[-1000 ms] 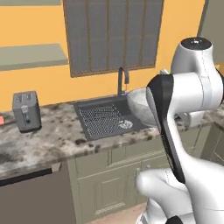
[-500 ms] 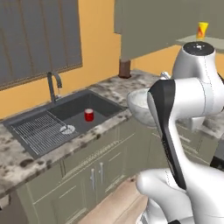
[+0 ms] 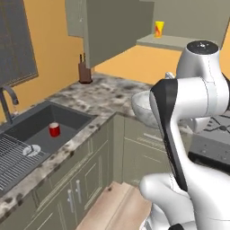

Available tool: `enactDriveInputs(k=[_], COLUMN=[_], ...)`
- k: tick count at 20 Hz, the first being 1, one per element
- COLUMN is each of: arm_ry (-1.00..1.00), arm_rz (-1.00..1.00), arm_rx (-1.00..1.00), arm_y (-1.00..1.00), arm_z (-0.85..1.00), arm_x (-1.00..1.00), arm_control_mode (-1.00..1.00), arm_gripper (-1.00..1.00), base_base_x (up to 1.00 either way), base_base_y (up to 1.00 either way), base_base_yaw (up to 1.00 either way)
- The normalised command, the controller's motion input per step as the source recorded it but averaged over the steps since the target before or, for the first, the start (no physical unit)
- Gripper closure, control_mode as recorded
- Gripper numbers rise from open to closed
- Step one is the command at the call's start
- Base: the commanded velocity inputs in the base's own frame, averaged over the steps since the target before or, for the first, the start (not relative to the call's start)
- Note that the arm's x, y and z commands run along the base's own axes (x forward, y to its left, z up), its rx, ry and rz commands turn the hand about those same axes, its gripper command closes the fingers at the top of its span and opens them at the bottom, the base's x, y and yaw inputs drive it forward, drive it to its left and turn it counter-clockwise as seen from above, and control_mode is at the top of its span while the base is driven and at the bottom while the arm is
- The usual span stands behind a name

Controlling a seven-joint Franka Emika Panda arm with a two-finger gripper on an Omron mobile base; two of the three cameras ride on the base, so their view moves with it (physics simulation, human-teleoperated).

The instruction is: Pick the mug and place it in the sink. Pick the bowl and place it in the open cabinet and then close the cabinet.

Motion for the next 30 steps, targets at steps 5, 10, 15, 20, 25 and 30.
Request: enactDriveInputs(k=[5, 10, 15, 20, 25, 30], arm_ry=[0.00, 0.00, 0.00, 0.00, 0.00, 0.00], arm_rz=[0.00, 0.00, 0.00, 0.00, 0.00, 0.00], arm_rx=[0.00, 0.00, 0.00, 0.00, 0.00, 0.00], arm_y=[0.00, 0.00, 0.00, 0.00, 0.00, 0.00], arm_z=[0.00, 0.00, 0.00, 0.00, 0.00, 0.00], arm_x=[0.00, 0.00, 0.00, 0.00, 0.00, 0.00], arm_control_mode=[1.00, 1.00, 1.00, 1.00, 1.00, 1.00], arm_gripper=[1.00, 1.00, 1.00, 1.00, 1.00, 1.00], base_base_x=[0.26, 0.22, 0.31, 0.62, 0.68, 0.67], base_base_y=[-0.31, -0.69, -0.54, -0.08, -0.06, -0.07], base_base_yaw=[-0.21, -0.03, -0.05, -0.03, -0.02, -0.02])
